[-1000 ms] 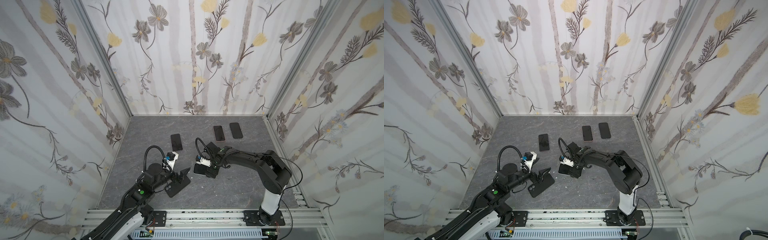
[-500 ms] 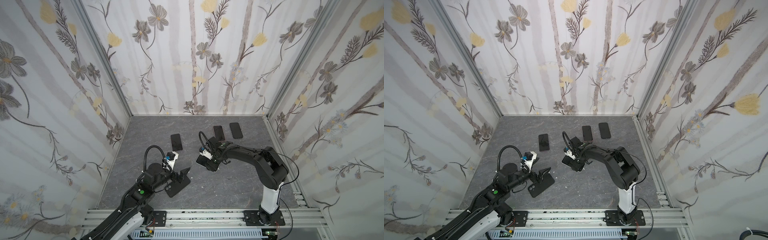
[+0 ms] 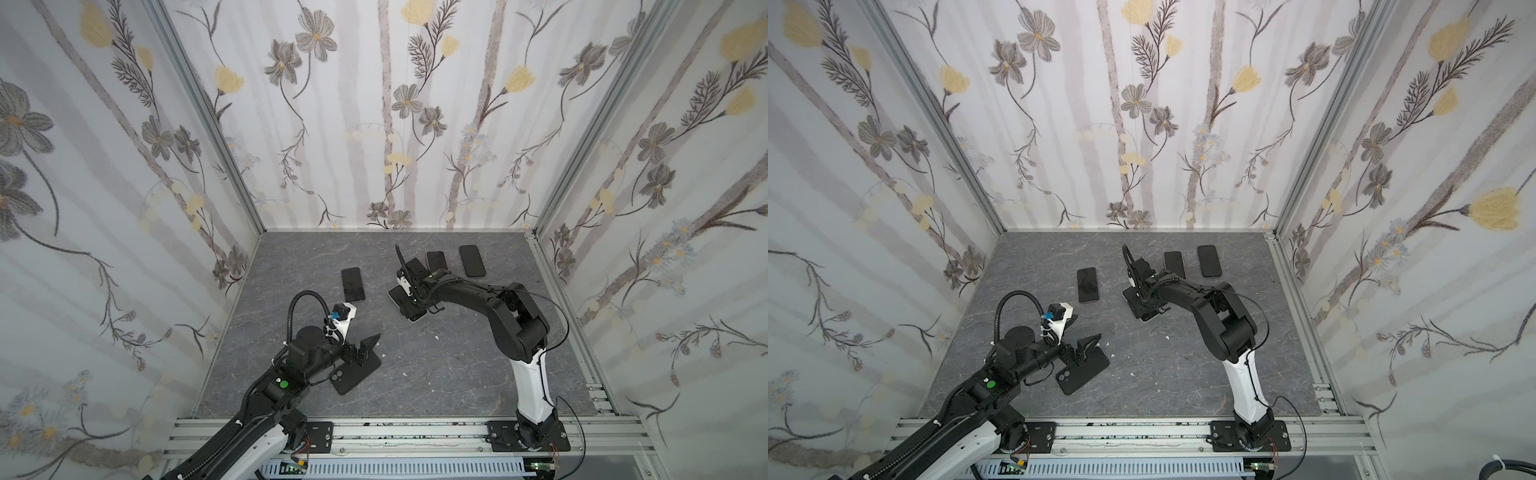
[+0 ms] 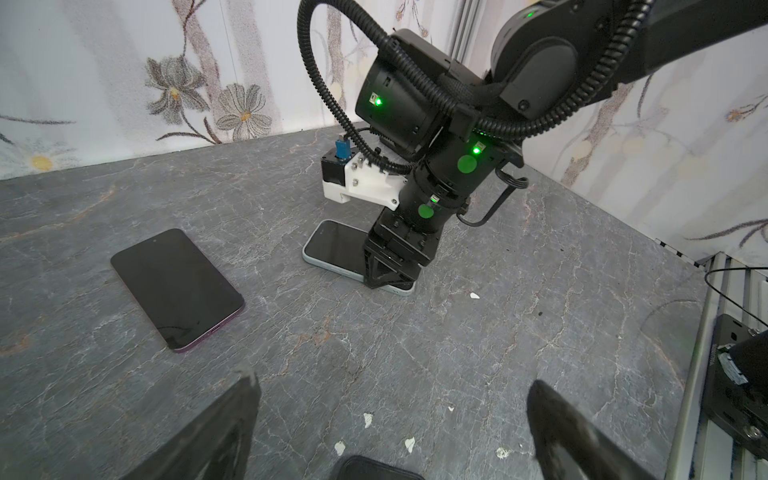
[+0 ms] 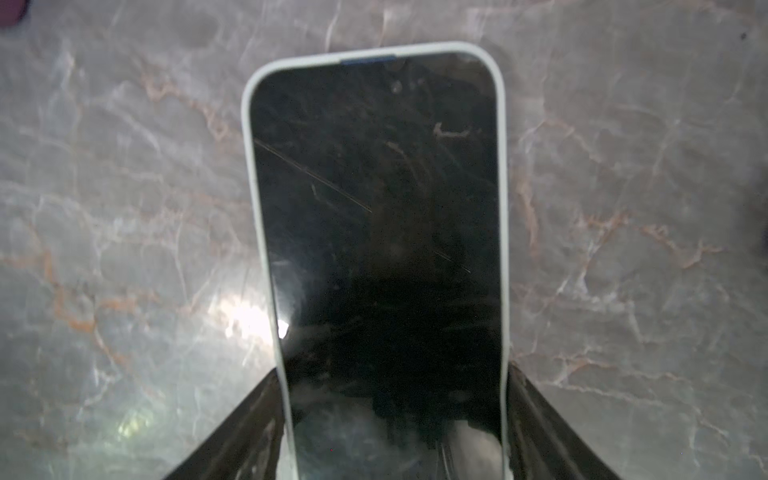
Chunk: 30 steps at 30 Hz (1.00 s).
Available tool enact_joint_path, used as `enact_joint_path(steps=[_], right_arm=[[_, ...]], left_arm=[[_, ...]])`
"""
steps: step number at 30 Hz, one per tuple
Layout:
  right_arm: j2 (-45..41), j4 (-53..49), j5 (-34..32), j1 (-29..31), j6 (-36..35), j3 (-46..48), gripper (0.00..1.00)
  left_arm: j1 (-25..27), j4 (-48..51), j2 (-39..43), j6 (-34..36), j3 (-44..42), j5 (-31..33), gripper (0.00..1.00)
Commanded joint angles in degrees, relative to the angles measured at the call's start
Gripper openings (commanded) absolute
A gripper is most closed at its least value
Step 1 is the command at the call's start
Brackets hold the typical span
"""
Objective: Put the phone into the phone case
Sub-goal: 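Carry the cased phone farther away and set it beside the row of phones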
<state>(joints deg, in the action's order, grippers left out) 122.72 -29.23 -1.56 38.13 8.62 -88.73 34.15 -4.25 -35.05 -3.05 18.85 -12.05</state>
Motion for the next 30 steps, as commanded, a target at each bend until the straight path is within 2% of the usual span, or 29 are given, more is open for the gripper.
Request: enact_joint_path(steps=[1, 6, 15, 24, 30], right_arm=[[3.20, 0.29, -3.16, -0.13, 7.49, -3.12, 0.74], [7.02, 0.41, -8.18, -0.37, 11.86, -7.94, 0.78], [14.68, -0.21, -10.10, -2.74, 19.52, -18.06, 0.73], [18.01, -0.38, -12.60, -3.43, 21.29, -23.02, 0.77], [17.05, -0.21, -11.72, -3.46, 20.13, -23.86, 0.86]], left_arm=[[-0.05, -1.20, -0.02, 0.20, 0.55, 0.69, 1.00], [-0.04, -1.19, 0.02, 0.10, 0.55, 0.91, 1.00], [-0.05, -1.11, 0.42, 0.01, 0.33, 1.09, 1.00], [-0.03, -1.02, 0.37, 0.08, 0.38, 0.99, 1.00], [-0.05, -1.02, 0.33, 0.16, 0.45, 1.20, 1.00]])
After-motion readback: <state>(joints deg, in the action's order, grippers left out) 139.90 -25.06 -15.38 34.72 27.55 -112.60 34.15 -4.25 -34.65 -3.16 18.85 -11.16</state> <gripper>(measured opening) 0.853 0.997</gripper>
